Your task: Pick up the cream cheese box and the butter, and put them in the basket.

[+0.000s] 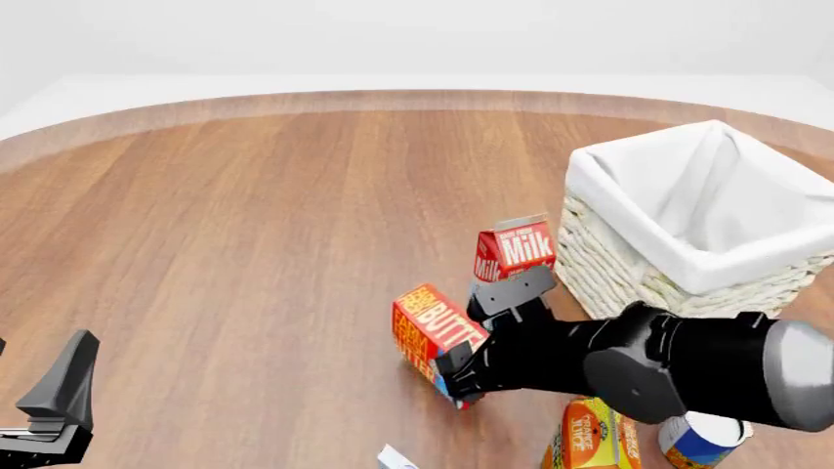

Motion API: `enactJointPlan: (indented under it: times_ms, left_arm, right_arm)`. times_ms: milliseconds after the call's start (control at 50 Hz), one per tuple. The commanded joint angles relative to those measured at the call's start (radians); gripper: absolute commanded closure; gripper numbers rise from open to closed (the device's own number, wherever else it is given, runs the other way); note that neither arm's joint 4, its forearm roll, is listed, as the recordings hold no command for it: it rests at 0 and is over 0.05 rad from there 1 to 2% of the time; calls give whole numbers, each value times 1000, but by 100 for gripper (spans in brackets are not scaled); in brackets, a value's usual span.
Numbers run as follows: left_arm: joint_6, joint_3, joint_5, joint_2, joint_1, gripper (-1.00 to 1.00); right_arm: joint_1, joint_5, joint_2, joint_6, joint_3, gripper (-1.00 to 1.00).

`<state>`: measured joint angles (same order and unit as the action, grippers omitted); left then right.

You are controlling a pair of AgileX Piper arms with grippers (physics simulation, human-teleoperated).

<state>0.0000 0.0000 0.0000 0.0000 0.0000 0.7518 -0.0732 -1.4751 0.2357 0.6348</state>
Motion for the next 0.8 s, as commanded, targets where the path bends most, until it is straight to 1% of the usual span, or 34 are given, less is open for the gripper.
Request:
enactJointPlan:
  times_ms: [20,180,200,280,360,400,540,560,580,600,660,680,800]
  left_arm:
    - [0,0,0,0,0,-100]
    - [0,0,0,0,0,-100]
    - [0,0,0,0,0,-100]
    - [0,0,0,0,0,-100]
    - [0,0,0,0,0,-100]
    - [0,0,0,0,0,-100]
    - [0,0,0,0,0,-100]
    - [0,0,0,0,0,-100]
    - [0,0,0,0,0,-100]
    - [0,0,0,0,0,-100]
    - [0,0,0,0,0,-100]
    - [0,0,0,0,0,-100]
    - [0,0,0,0,0,-100]
  right_arm:
    - [7,-80,90,-10,67,100]
    - [0,-157,187,-37,96,100]
    - [-4,-178,218,-41,101,100]
    - [-14,-216,272,-58,117,100]
    - [-21,-250,311,-76,157,100]
    - [-27,-286,352,-87,179,100]
    - [-35,-328,392,-106,219,100]
    - [-51,-344,408,-108,243,100]
    - [-51,-344,409,-108,244,100]
    - [-63,-361,421,-117,268,100]
    - [-68,-373,431,-124,292,100]
    - [-85,-385,440,-127,317,100]
    - [-117,-401,467,-126,353,100]
